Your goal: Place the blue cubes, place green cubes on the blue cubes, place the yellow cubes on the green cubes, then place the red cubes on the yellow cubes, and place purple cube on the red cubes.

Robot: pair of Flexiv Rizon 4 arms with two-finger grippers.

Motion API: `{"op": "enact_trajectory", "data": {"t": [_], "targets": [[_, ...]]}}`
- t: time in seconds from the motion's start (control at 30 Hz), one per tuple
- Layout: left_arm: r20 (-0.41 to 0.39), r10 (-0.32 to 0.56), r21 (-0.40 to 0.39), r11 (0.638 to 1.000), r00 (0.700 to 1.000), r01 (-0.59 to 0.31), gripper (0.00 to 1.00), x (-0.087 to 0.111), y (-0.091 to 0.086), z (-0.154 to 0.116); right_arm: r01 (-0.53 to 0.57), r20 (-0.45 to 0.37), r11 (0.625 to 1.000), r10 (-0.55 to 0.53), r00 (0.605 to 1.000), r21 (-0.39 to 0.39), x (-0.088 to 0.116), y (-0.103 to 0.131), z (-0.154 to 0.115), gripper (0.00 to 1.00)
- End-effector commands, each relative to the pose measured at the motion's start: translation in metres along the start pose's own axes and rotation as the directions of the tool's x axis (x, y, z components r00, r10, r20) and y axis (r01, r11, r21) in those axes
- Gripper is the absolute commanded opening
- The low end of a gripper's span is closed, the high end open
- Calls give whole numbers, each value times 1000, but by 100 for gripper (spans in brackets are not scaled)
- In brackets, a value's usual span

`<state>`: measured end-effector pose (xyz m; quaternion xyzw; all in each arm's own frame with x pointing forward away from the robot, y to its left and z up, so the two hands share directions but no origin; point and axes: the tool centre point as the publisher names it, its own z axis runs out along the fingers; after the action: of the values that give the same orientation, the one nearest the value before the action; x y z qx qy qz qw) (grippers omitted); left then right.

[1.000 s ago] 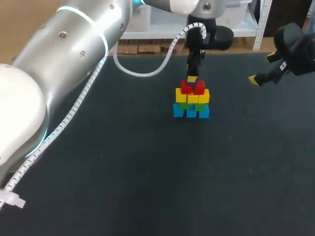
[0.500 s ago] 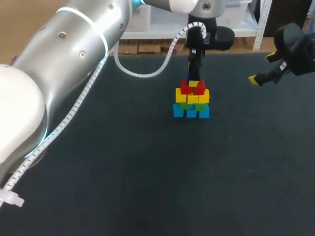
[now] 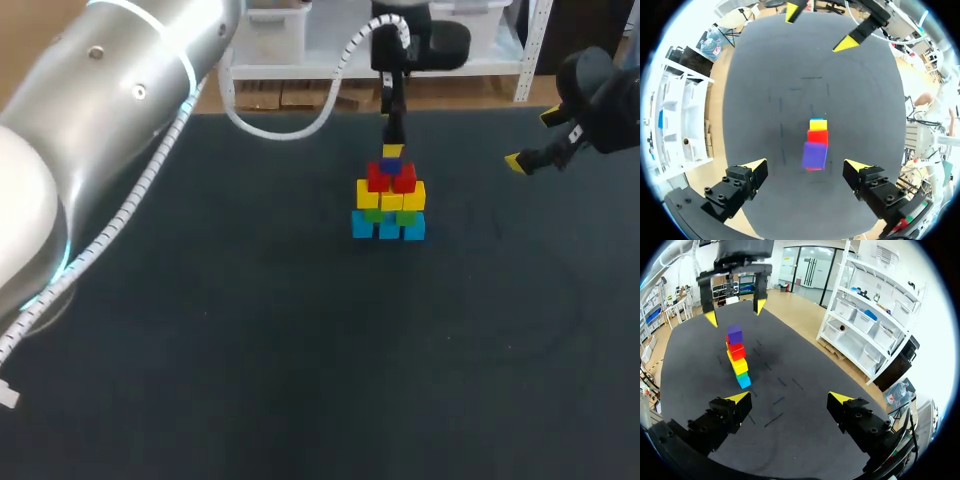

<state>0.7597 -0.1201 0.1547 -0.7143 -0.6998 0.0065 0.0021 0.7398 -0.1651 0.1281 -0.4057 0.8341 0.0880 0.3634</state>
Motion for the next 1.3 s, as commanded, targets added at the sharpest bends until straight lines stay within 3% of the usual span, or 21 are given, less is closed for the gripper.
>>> {"op": "enact_trajectory", "data": {"t": [0.03,0.37,0.7,1.3], "targets": [[78,-28,-83,996,997,34,100,22,-16,-5,0,1,1000,0,1000,-3,0,-1,0,100],[202,-105,-172,975,974,141,100,61,-14,-21,0,1,1000,0,1000,-3,0,-1,0,100],[265,-210,-288,914,941,285,100,119,-9,-42,0,1,1000,0,1000,-3,0,-1,0,100],[481,-313,-341,794,819,503,100,218,-24,-59,0,1,1000,0,1000,-3,0,-1,0,100]]}}
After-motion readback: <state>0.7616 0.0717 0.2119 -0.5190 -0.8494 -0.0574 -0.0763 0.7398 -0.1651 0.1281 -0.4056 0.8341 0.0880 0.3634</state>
